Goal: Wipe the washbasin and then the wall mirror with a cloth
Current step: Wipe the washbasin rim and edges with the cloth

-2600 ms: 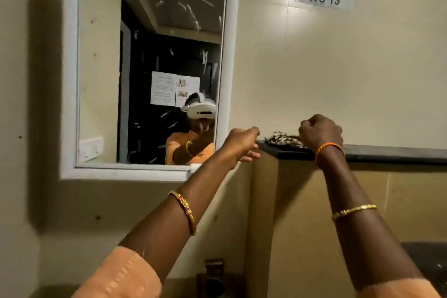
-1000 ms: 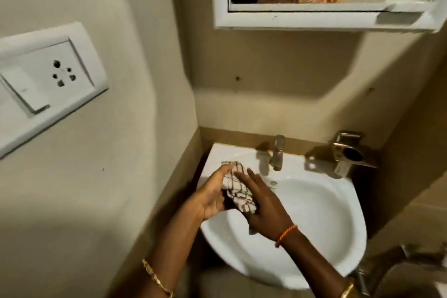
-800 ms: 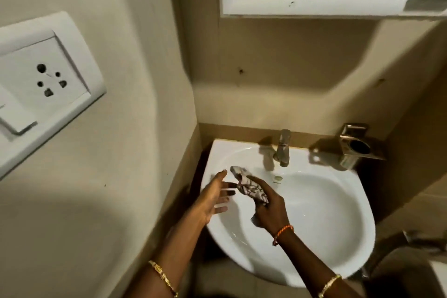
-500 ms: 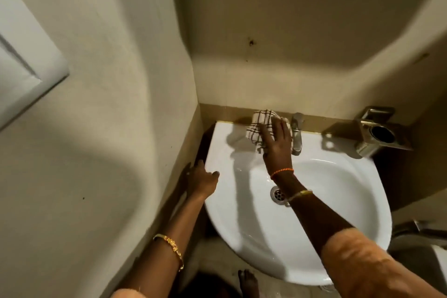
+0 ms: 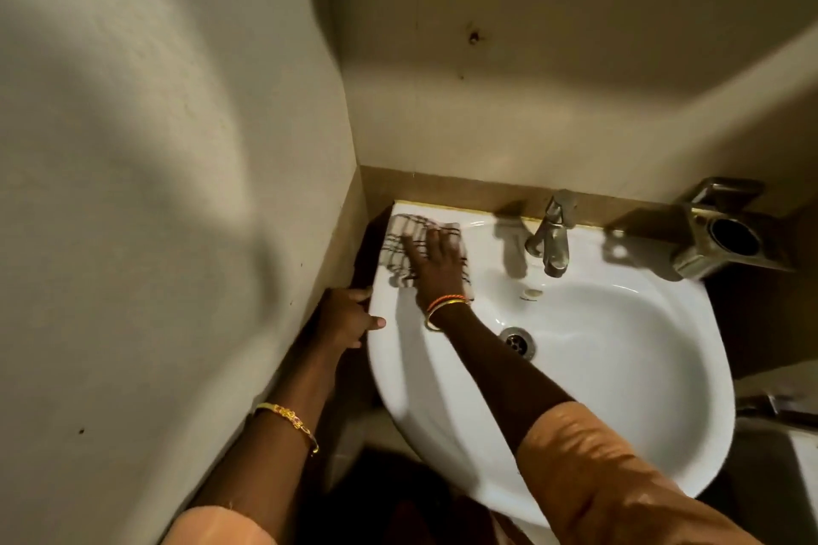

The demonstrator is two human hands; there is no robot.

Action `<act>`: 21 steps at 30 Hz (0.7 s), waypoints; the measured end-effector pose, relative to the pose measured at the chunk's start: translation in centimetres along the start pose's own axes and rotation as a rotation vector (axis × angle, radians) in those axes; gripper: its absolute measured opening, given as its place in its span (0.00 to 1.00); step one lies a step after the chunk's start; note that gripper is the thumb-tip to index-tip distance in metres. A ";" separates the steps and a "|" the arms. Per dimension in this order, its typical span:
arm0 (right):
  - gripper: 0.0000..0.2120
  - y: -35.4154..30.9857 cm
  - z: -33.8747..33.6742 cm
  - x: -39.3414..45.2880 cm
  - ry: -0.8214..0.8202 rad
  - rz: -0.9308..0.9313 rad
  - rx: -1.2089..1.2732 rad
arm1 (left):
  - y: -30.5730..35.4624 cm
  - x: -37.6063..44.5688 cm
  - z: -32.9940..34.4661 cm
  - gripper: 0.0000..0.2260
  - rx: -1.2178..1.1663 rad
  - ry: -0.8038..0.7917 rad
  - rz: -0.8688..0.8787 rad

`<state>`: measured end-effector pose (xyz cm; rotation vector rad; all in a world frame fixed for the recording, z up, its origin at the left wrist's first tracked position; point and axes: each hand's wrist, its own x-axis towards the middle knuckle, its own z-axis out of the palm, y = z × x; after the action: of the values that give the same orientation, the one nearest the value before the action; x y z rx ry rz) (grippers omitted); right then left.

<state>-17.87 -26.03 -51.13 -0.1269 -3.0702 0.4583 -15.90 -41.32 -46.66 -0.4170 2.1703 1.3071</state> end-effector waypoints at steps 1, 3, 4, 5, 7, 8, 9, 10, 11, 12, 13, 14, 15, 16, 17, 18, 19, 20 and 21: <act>0.31 -0.4 0.4 -0.3 0.012 -0.064 0.003 | 0.0 -0.1 0.0 0.30 -0.035 -0.012 -0.036; 0.31 1.2 0.0 -0.1 0.019 -0.063 -0.031 | -0.1 -0.2 0.1 0.30 -0.079 -0.009 -0.067; 0.30 2.8 -0.4 0.1 0.013 -0.002 -0.062 | -0.1 -0.2 0.1 0.30 -0.097 -0.011 -0.067; 0.30 4.8 -0.9 0.1 0.005 0.083 -0.102 | 0.0 -0.2 0.2 0.30 -0.117 -0.016 -0.073; 0.34 7.8 -1.8 -0.2 0.001 0.241 -0.143 | 0.1 -0.4 0.2 0.30 -0.153 -0.033 -0.092; 0.36 8.4 -2.1 -0.4 0.002 0.281 -0.123 | 0.1 -0.5 0.1 0.30 -0.171 -0.046 -0.101; 0.37 8.4 -2.1 -0.4 0.002 0.305 -0.094 | 0.1 -0.5 0.1 0.30 -0.187 -0.062 -0.108; 0.38 7.8 -2.1 -0.3 0.002 0.334 -0.072 | 0.1 -0.6 0.0 0.30 -0.199 -0.070 -0.110; 0.38 6.9 -1.9 0.0 0.013 0.373 -0.050 | 0.1 -0.6 0.0 0.30 -0.205 -0.068 -0.107; 0.39 5.8 -1.8 0.5 0.017 0.412 -0.027 | 0.1 -0.5 0.1 0.30 -0.203 -0.064 -0.103; 0.39 4.5 -1.4 1.0 0.006 0.425 -0.004 | 0.1 -0.5 0.1 0.29 -0.204 -0.062 -0.107; 0.40 3.0 -0.9 1.4 -0.016 0.392 0.008 | 0.1 -0.6 0.2 0.29 -0.206 -0.063 -0.115; 0.40 1.4 -0.3 1.7 -0.024 0.319 0.016 | 0.0 -0.6 0.3 0.29 -0.211 -0.064 -0.116; 0.39 -0.4 0.2 2.0 -0.026 0.230 0.023 | -0.1 -0.5 0.3 0.29 -0.211 -0.063 -0.111; 0.37 -1.7 0.5 2.3 -0.029 0.151 0.033 | -0.1 -0.4 0.3 0.29 -0.207 -0.060 -0.107; 0.35 -2.3 0.7 2.8 -0.039 0.089 0.035 | -0.1 -0.3 0.3 0.29 -0.203 -0.052 -0.104; 0.35 -2.2 0.9 3.2 -0.050 0.043 0.010 | -0.1 -0.2 0.3 0.29 -0.198 -0.041 -0.101; 0.34 -1.3 0.6 3.5 -0.047 0.023 -0.032 | -0.1 -0.1 0.4 0.29 -0.190 -0.032 -0.098; 0.34 0.2 0.2 3.6 -0.039 0.040 -0.076 | 0.0 -0.1 0.4 0.29 -0.178 -0.025 -0.099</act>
<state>-21.48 -25.54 -51.27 -0.1833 -3.1300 0.3493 -15.68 -41.02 -46.75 -0.5679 1.9932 1.4470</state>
